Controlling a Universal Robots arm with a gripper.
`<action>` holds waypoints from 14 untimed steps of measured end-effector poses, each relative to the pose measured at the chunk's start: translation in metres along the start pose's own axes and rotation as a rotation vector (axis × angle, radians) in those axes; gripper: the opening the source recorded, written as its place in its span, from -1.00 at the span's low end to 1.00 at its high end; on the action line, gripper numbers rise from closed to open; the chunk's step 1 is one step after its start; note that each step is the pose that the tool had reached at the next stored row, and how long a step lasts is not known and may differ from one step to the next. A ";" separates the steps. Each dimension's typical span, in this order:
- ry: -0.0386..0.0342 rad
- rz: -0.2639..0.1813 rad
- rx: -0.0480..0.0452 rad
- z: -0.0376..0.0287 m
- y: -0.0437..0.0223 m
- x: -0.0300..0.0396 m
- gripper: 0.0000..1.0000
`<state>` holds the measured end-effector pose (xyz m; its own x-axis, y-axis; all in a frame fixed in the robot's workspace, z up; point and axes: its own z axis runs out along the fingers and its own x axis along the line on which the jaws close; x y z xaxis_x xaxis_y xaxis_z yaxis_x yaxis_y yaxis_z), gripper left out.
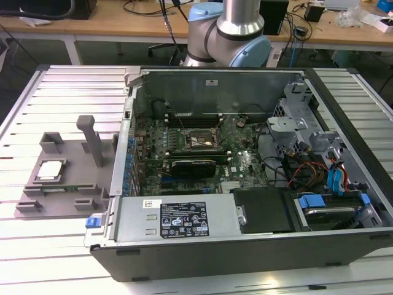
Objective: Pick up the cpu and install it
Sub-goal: 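Pick up the cpu and move it towards the insertion slot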
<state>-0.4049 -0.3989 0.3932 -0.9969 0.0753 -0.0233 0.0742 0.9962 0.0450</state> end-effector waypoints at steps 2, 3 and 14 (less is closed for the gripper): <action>0.0000 0.000 0.0000 0.0000 0.0000 0.0002 -0.79; 0.0000 0.000 0.0000 0.0000 0.0000 0.0002 -0.79; -0.0003 0.000 0.0056 0.0000 0.0000 0.0009 0.20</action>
<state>-0.4058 -0.3987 0.3933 -0.9969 0.0754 -0.0236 0.0745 0.9964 0.0394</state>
